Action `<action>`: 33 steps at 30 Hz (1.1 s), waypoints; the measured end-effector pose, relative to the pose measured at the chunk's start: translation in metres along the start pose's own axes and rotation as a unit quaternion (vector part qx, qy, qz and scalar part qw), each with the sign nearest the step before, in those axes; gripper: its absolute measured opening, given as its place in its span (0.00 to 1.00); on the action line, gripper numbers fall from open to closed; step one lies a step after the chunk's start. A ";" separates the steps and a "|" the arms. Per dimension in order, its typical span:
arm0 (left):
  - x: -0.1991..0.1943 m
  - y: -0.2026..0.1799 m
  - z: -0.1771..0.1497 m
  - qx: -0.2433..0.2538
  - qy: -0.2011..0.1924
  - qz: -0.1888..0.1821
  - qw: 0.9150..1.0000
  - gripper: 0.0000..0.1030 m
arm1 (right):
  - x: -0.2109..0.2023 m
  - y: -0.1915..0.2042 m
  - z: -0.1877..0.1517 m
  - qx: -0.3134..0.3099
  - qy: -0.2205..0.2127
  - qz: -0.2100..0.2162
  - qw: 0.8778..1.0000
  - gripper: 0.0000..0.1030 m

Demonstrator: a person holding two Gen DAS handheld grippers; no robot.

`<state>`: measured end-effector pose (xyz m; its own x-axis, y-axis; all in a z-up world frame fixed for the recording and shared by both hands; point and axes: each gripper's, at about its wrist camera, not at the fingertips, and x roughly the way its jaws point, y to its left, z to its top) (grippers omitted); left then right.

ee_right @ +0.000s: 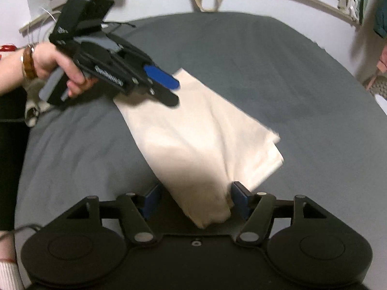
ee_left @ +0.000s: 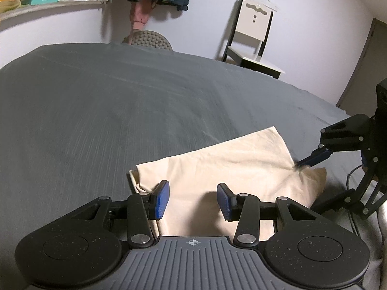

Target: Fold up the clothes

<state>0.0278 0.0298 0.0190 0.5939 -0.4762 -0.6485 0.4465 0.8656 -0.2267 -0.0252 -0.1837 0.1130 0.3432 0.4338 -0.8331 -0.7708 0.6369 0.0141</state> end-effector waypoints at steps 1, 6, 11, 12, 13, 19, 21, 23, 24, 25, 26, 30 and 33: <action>-0.001 0.001 0.000 0.001 0.000 0.000 1.000 0.43 | 0.000 -0.003 -0.004 0.004 0.006 -0.003 1.000 0.62; -0.005 0.004 0.000 0.000 0.000 -0.002 1.000 0.43 | -0.010 -0.016 -0.018 0.037 0.007 0.002 0.999 0.62; -0.003 0.005 0.001 -0.001 0.001 -0.004 1.000 0.43 | -0.036 -0.015 -0.011 0.044 -0.031 0.025 0.998 0.62; -0.003 0.005 0.001 0.001 0.001 -0.003 1.000 0.43 | -0.042 -0.014 -0.007 0.044 -0.048 0.025 0.998 0.62; -0.003 0.004 0.001 0.004 0.002 -0.002 1.000 0.43 | -0.048 -0.012 -0.004 0.043 -0.064 0.026 0.997 0.56; -0.006 0.003 0.000 0.017 0.001 0.001 1.000 0.43 | -0.029 0.012 0.019 -0.008 -0.075 0.020 0.997 0.24; -0.007 0.003 0.000 0.020 0.001 0.001 1.000 0.43 | -0.016 0.017 0.019 -0.021 -0.053 0.012 0.998 0.22; -0.007 0.004 0.000 0.021 0.002 0.000 1.000 0.43 | -0.005 0.019 0.015 -0.028 -0.036 0.002 0.999 0.20; -0.008 0.004 0.000 0.023 0.002 0.000 1.000 0.43 | -0.003 0.019 0.012 -0.030 -0.032 -0.002 0.999 0.20; -0.008 0.004 0.000 0.025 0.002 -0.001 1.000 0.43 | -0.002 0.017 0.010 -0.028 -0.032 -0.003 0.999 0.20; -0.008 0.004 0.000 0.027 0.003 0.000 1.000 0.43 | -0.003 0.016 0.009 -0.027 -0.031 -0.004 0.999 0.20; -0.010 0.004 0.000 0.035 0.005 0.001 0.999 0.43 | -0.006 0.012 0.002 -0.021 -0.028 -0.009 0.999 0.20; -0.012 0.004 0.000 0.039 0.006 0.002 0.999 0.43 | -0.009 0.008 -0.003 -0.017 -0.026 -0.013 0.999 0.20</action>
<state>0.0226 0.0388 0.0260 0.5887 -0.4699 -0.6577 0.4947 0.8529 -0.1667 -0.0359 -0.1840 0.1189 0.3902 0.4503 -0.8031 -0.7792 0.6262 -0.0274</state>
